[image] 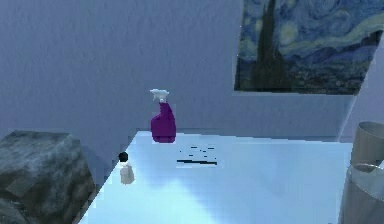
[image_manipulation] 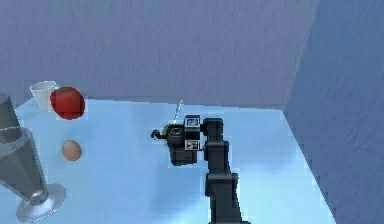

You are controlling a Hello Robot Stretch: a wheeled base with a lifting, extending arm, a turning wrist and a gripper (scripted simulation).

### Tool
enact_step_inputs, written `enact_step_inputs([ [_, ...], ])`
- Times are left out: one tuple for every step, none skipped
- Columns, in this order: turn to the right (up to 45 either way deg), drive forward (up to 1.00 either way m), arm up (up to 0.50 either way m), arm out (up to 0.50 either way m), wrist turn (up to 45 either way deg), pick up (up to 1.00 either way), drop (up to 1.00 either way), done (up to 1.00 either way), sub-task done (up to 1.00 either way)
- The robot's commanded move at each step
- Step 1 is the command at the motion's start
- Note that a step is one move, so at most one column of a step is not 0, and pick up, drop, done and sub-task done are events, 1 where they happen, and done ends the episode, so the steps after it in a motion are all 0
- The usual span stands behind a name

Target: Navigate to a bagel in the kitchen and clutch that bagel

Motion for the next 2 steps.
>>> enact_step_inputs([
  [0.0, 0.0, 0.1, 0.0, 0.0, 0.0, 0.0, 0.0, 0.0],
  [0.0, 0.0, 0.0, 0.0, 0.0, 0.0, 0.0, 1.0, 0.0],
])
